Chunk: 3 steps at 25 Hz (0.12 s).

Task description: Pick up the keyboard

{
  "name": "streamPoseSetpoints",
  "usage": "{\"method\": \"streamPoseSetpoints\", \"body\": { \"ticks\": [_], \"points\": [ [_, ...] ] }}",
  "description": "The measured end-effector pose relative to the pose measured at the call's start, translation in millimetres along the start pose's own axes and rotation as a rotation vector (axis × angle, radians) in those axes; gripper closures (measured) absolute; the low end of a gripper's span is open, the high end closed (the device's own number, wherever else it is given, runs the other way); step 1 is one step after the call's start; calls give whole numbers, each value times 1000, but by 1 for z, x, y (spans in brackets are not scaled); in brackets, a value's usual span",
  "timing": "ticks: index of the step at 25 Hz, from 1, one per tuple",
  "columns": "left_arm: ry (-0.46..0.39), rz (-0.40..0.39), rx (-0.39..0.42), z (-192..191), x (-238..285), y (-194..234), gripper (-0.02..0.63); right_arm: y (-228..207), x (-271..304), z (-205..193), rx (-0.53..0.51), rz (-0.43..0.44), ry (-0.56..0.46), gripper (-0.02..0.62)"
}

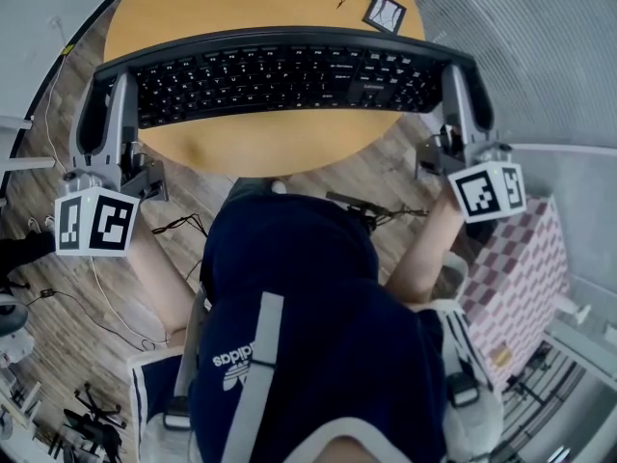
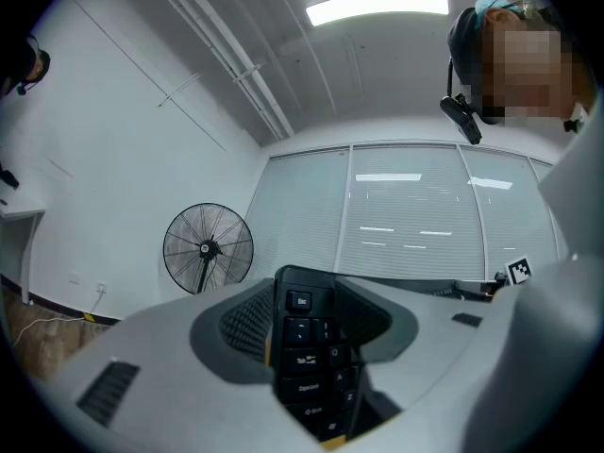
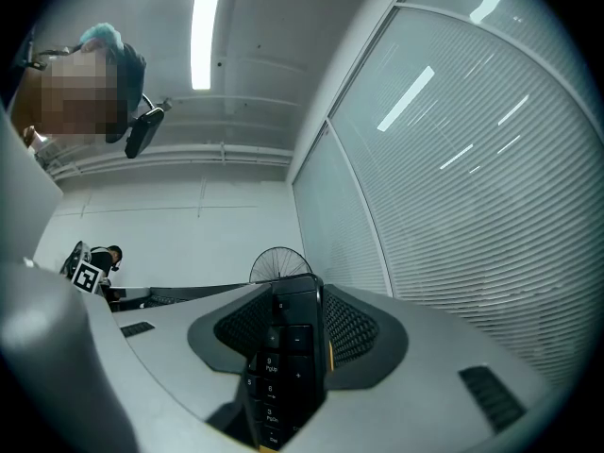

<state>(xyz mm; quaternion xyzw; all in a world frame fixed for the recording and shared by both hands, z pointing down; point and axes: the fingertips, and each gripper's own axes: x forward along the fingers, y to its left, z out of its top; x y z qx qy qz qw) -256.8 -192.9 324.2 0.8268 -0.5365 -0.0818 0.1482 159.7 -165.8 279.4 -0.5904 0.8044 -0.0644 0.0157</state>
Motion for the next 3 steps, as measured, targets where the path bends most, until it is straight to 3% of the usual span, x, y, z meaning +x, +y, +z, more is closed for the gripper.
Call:
{"method": "streamPoseSetpoints", "body": {
  "ticks": [3],
  "points": [
    [3,0,0,1,0,-1,405,0,-1,0,0,-1,1,433]
  ]
}}
